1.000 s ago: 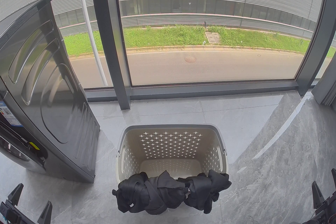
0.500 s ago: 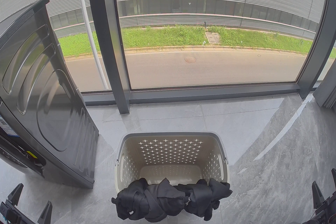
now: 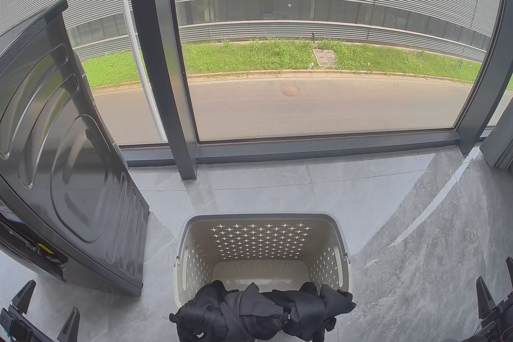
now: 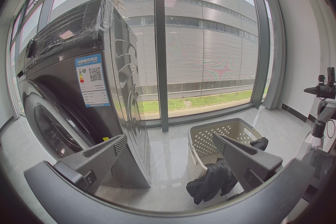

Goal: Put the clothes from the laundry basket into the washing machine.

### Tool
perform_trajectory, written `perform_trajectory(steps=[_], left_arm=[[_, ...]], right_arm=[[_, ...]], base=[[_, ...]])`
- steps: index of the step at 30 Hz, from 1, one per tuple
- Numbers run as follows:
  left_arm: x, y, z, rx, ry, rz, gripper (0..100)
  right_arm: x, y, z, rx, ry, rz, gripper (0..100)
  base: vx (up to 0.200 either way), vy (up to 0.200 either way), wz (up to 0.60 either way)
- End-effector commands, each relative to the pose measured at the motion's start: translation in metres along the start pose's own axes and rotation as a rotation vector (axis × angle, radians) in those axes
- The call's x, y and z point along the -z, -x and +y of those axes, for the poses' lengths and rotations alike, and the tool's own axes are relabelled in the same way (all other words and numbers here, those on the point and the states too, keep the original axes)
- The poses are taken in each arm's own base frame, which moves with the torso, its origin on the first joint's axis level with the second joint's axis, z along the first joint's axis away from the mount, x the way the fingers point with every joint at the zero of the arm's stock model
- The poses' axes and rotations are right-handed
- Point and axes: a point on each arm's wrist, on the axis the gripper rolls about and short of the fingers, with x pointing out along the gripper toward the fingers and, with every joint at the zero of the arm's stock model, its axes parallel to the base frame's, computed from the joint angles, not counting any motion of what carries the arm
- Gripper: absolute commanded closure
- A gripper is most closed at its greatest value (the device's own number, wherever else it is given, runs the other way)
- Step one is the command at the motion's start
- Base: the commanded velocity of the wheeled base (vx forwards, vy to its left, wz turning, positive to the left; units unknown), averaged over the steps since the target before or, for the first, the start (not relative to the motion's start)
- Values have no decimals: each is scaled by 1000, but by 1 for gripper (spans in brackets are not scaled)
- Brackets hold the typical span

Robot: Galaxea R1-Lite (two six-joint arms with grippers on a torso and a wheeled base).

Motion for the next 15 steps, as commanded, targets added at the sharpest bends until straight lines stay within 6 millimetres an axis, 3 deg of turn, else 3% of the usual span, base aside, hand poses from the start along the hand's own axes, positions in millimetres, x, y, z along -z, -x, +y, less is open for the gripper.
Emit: perform_trajectory(steps=[1,6,12,15], left_arm=[[5,0,0,2,-1,0,0],[5,0,0,0,-1,0,0],[5,0,0,0,0,0,0],[5,0,0,0,0,0,0]], right_arm=[[5,0,0,-1,0,1,0],[5,0,0,-1,0,1,0],[5,0,0,-1,0,1,0],[5,0,0,-1,0,3,0]], base=[[0,0,0],[0,0,0],[200,0,0],[0,0,0]])
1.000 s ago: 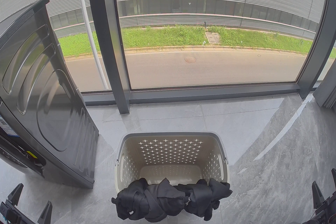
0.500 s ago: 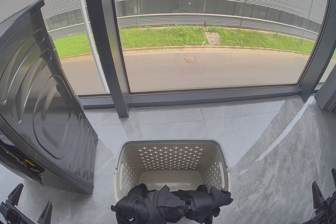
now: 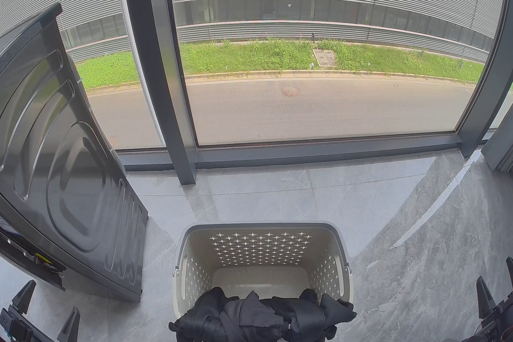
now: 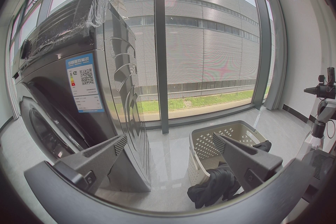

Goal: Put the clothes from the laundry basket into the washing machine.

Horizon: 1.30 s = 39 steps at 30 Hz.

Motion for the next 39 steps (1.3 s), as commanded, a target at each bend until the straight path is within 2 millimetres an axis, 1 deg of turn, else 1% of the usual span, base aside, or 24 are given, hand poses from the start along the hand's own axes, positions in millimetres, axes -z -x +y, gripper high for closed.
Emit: perform_trajectory(steps=[1,9,18,39], left_arm=[[5,0,0,-1,0,0,0],[5,0,0,1,-2,0,0],[5,0,0,-1,-2,0,0],[5,0,0,-1,-2,0,0]], right_arm=[[5,0,0,-1,0,2,0],[5,0,0,-1,0,2,0],[5,0,0,-1,0,2,0],[5,0,0,-1,0,3,0]], base=[[0,0,0],[0,0,0],[200,0,0],[0,0,0]])
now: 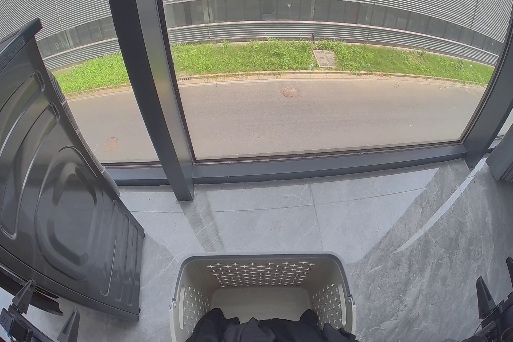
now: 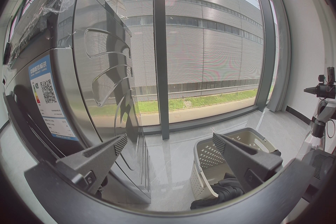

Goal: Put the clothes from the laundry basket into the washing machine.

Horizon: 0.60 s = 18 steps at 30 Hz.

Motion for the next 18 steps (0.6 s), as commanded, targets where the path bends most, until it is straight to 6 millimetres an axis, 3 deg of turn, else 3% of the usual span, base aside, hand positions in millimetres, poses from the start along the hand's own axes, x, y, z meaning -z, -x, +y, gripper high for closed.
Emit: perform_trajectory(steps=[1,18], left_arm=[[5,0,0,0,0,0,0],[5,0,0,1,1,0,0]], right_arm=[[5,0,0,-1,0,2,0],[5,0,0,-1,0,2,0]], base=[[0,0,0],[0,0,0]])
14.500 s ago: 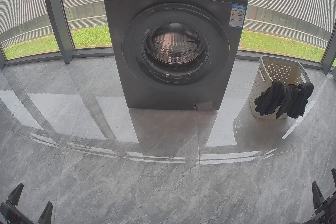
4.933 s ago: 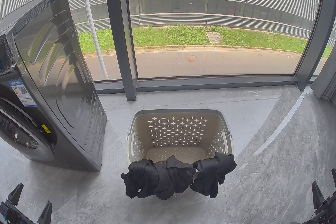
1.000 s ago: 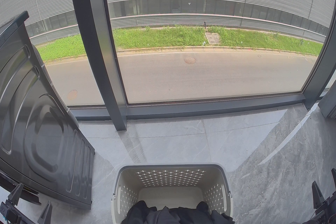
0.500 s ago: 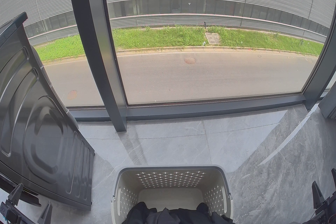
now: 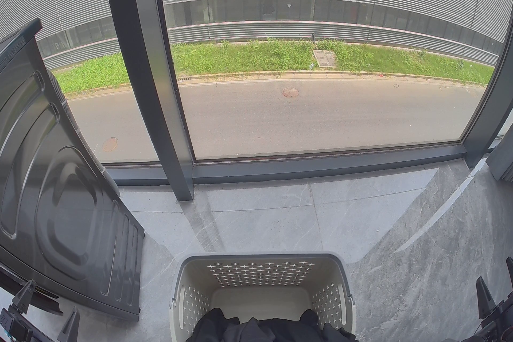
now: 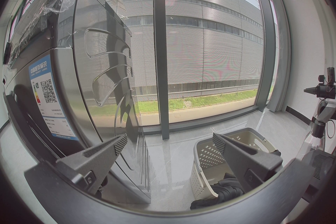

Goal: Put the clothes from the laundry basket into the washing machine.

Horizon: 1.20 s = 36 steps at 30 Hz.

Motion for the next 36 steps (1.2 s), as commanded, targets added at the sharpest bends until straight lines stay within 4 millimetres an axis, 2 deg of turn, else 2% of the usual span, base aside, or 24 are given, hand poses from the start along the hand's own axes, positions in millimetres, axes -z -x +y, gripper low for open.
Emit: perform_trajectory(steps=[1,12,36], left_arm=[[5,0,0,0,0,0,0],[5,0,0,1,6,0,0],[5,0,0,0,0,0,0]], right_arm=[[5,0,0,-1,0,2,0],[5,0,0,1,-2,2,0],[5,0,0,1,0,2,0]], base=[[0,0,0],[0,0,0],[-200,0,0]])
